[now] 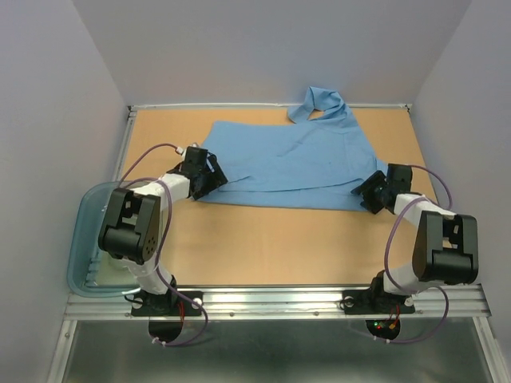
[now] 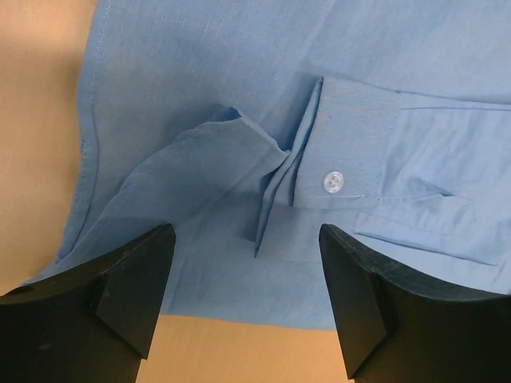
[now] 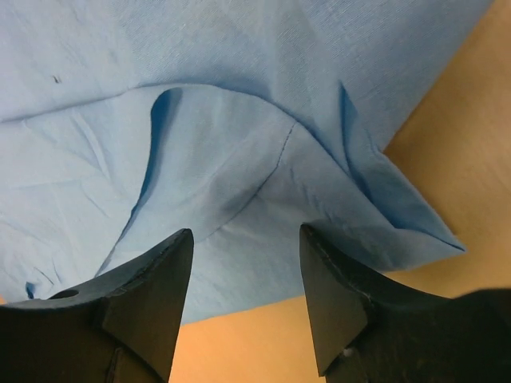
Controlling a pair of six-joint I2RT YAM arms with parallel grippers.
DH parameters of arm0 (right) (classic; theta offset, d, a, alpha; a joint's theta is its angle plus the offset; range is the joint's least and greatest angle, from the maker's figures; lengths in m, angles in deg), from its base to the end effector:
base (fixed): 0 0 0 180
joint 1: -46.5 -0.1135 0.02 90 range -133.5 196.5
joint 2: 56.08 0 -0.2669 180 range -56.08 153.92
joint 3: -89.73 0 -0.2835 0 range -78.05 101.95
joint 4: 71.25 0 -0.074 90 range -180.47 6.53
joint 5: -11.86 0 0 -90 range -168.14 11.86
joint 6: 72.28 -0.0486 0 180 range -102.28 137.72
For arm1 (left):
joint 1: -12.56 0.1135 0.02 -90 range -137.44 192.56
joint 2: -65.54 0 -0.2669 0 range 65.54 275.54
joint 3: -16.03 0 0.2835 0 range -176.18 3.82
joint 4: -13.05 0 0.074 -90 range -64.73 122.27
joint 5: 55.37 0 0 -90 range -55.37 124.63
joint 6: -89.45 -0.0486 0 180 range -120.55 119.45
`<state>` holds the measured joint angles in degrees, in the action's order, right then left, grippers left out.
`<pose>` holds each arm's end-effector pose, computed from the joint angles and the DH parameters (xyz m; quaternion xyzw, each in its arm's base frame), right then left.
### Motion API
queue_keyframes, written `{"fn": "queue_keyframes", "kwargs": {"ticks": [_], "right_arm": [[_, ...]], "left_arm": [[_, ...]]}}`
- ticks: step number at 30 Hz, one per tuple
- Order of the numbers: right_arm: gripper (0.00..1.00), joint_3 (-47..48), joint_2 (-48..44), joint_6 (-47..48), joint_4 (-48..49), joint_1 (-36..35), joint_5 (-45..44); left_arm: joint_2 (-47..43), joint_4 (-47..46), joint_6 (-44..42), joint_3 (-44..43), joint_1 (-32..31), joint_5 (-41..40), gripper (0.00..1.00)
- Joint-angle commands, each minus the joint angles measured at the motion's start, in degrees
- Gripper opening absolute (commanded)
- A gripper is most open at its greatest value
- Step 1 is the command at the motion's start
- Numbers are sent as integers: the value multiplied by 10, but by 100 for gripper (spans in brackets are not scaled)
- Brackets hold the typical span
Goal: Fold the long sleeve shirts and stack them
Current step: Fold the shirt
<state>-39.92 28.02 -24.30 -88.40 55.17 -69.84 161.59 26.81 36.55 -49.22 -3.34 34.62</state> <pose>0.3029 -0.0391 0.1267 0.3804 0.8598 0.1611 0.3001 0.3645 -0.1038 0.1477 -0.1697 0.9067 -0.1723 0.3457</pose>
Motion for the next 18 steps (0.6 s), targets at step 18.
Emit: {"fn": "queue_keyframes", "kwargs": {"ticks": [18], "right_arm": [[71,85,-189,89,-188,3,8]], "left_arm": [[-334,116,29,160,-28,30,86]]}}
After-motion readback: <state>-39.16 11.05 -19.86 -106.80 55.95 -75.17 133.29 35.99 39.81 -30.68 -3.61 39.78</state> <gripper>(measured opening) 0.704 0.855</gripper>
